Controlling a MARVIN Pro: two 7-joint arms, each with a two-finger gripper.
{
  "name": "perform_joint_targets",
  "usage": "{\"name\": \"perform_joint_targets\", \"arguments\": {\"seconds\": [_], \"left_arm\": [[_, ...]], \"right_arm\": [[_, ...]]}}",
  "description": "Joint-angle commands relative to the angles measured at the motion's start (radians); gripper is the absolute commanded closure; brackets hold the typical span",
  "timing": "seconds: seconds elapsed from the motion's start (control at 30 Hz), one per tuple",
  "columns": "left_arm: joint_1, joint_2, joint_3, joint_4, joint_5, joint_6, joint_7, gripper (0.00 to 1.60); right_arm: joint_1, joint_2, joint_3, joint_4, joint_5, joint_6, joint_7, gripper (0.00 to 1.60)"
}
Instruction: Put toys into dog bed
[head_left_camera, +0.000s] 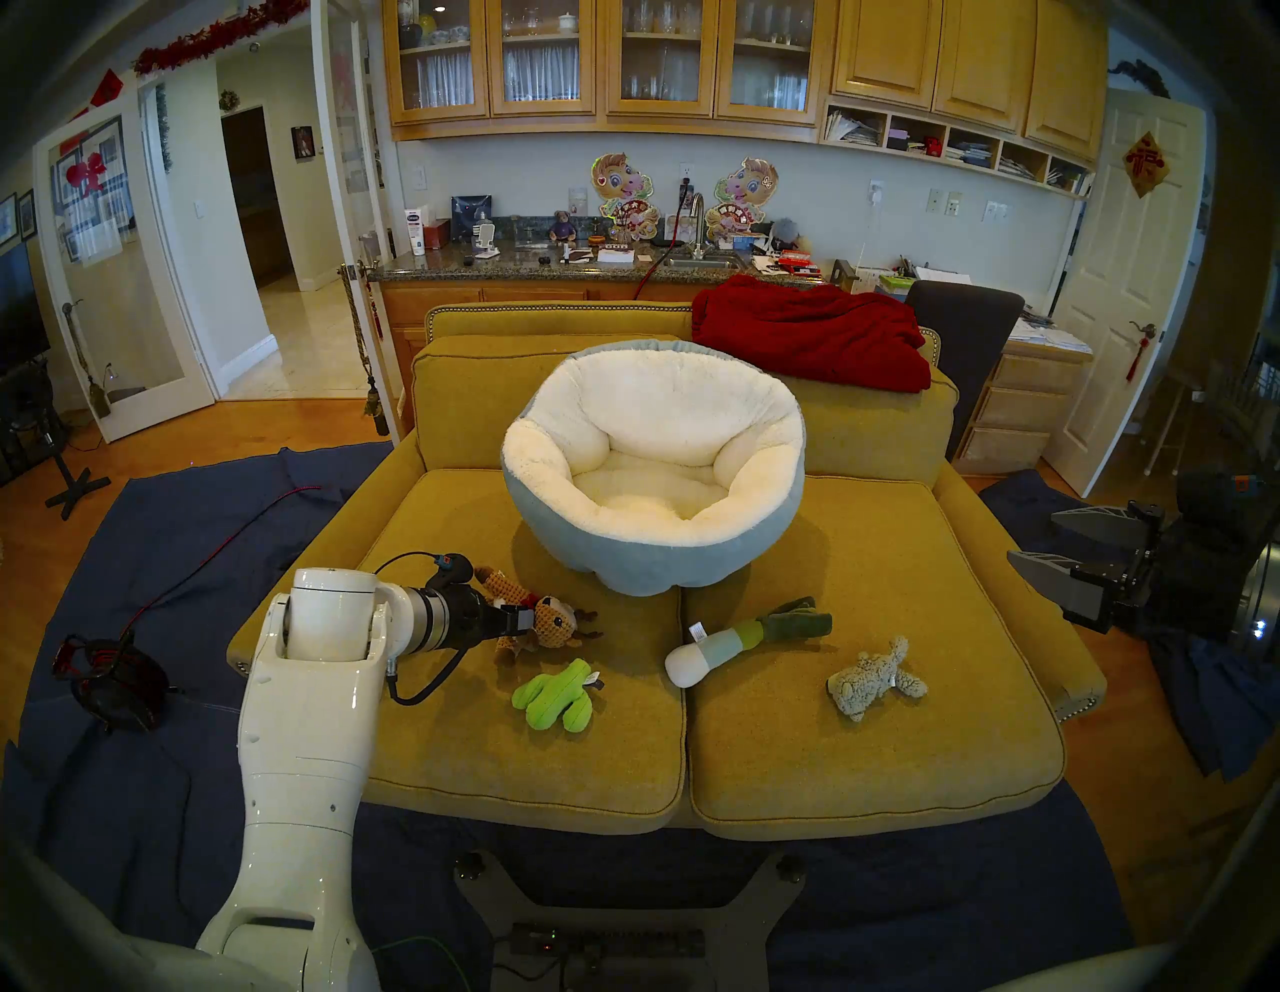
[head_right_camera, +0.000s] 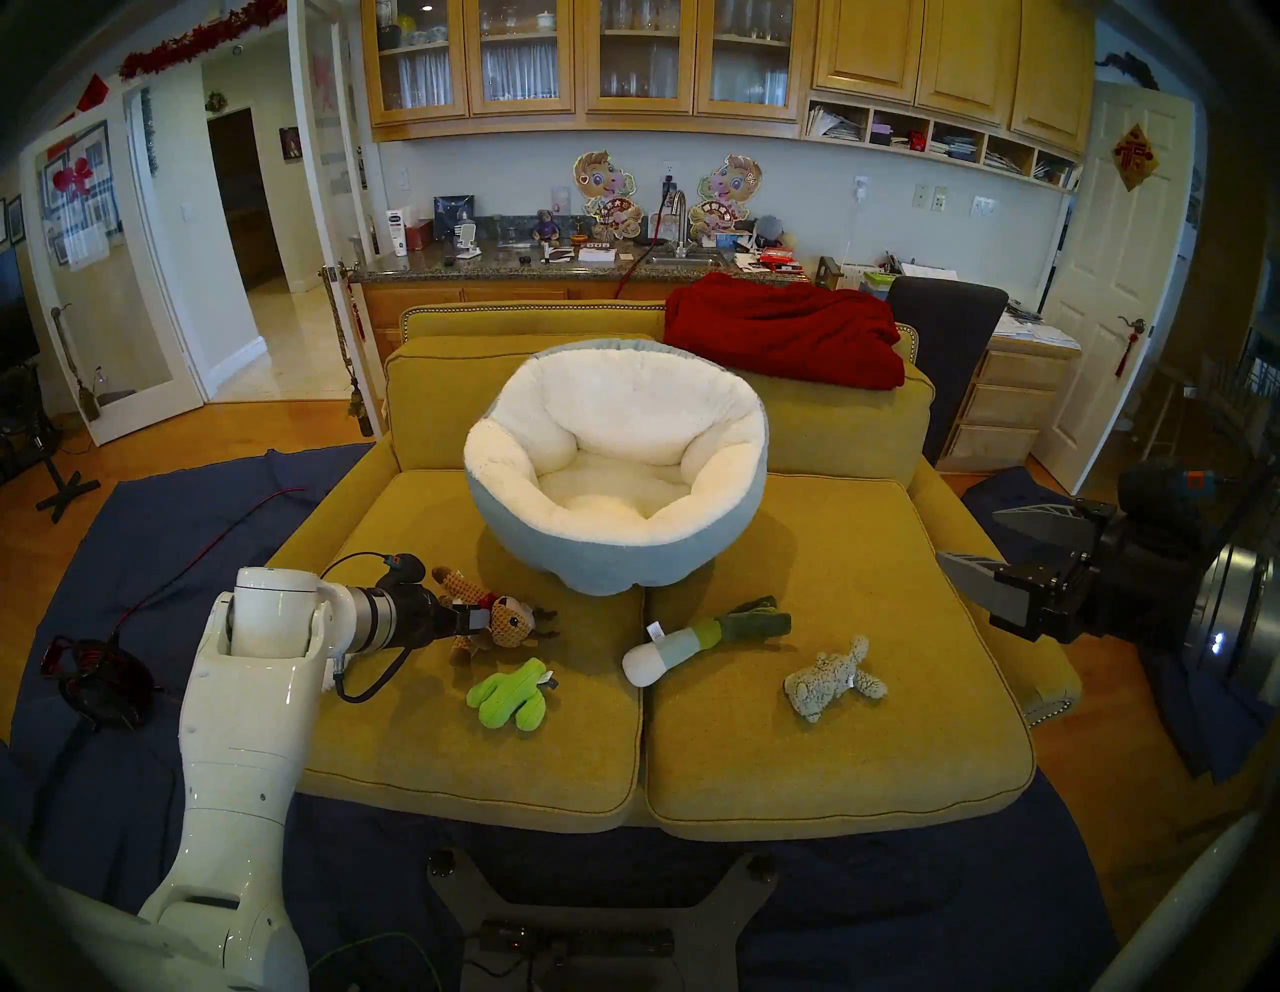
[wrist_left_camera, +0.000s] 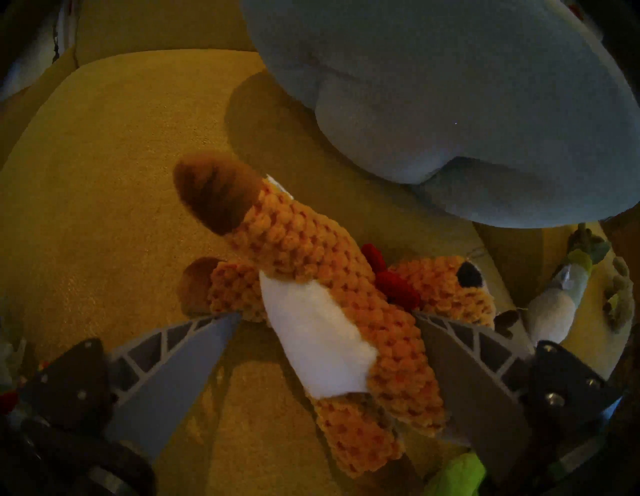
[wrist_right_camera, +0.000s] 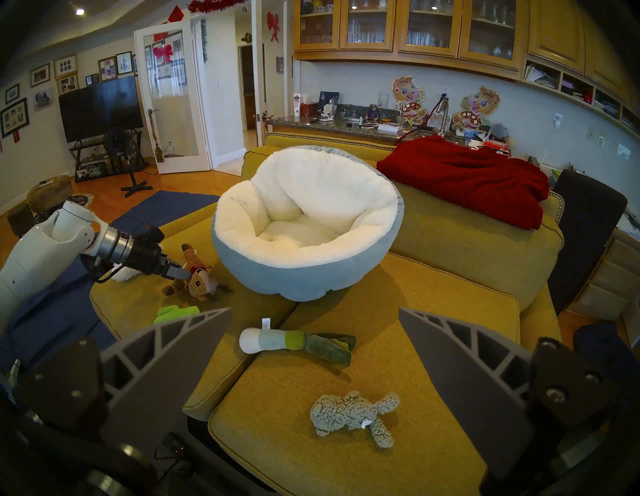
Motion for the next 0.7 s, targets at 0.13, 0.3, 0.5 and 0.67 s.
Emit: {"name": "perform_joint_targets", "arguments": {"seconds": [0.13,0.3,0.5,0.67], "left_arm": [[-0.040,-0.008,-0.017,-0.010,-0.072,-0.063,-0.080,0.00],[-0.032,-0.003,-0.025,-0.015,-0.099,-0.091,-0.129,0.00],[-0.027,0.004,-0.025,-0.010,-0.105,-0.098,-0.159,0.00],[-0.025,0.013,-0.017,0.000,-0.098,-0.099,-0.167,0.00]], "right_arm": [[0.002,0.002,0.008,0.000,-0.001,0.000,0.000,0.00],[0.002,0.002,0.008,0.000,-0.001,0.000,0.000,0.00],[0.002,0.002,0.009,0.000,-0.001,0.000,0.000,0.00],[0.002,0.002,0.009,0.000,-0.001,0.000,0.000,0.00]]}}
